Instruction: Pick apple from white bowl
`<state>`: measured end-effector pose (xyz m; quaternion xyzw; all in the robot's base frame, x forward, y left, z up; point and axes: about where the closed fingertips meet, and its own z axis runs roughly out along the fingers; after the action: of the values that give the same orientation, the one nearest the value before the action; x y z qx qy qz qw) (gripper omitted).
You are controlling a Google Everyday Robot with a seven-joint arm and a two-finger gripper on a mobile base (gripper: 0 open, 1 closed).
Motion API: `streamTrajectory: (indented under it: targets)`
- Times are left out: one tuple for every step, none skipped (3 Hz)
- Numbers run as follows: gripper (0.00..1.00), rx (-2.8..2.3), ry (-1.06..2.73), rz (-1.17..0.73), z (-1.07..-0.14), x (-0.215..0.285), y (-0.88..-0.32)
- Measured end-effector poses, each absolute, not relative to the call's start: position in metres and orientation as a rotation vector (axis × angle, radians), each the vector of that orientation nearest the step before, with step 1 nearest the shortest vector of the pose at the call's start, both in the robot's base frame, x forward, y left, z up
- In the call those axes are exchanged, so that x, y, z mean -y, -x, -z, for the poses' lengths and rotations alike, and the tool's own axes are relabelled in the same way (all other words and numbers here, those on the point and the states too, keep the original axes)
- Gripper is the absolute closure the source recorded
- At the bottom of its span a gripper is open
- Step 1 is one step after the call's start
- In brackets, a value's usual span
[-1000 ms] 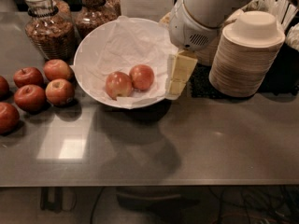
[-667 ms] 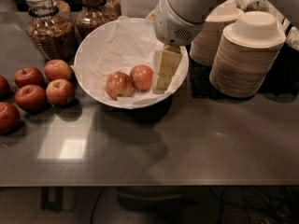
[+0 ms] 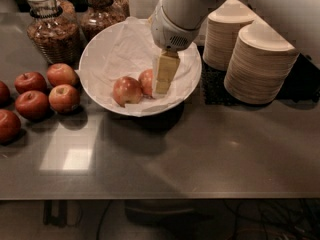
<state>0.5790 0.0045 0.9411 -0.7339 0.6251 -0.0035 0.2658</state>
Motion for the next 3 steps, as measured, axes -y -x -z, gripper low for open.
streamTrajectory:
  targets:
    - [0.0, -1.692, 1.972, 0.045, -0.931, -0.01, -0.594]
    - [0.0, -1.697, 1.981, 0.076, -0.917, -0.014, -0.604]
    - [0.0, -1.702, 1.985, 0.098, -0.905, -0.012, -0.611]
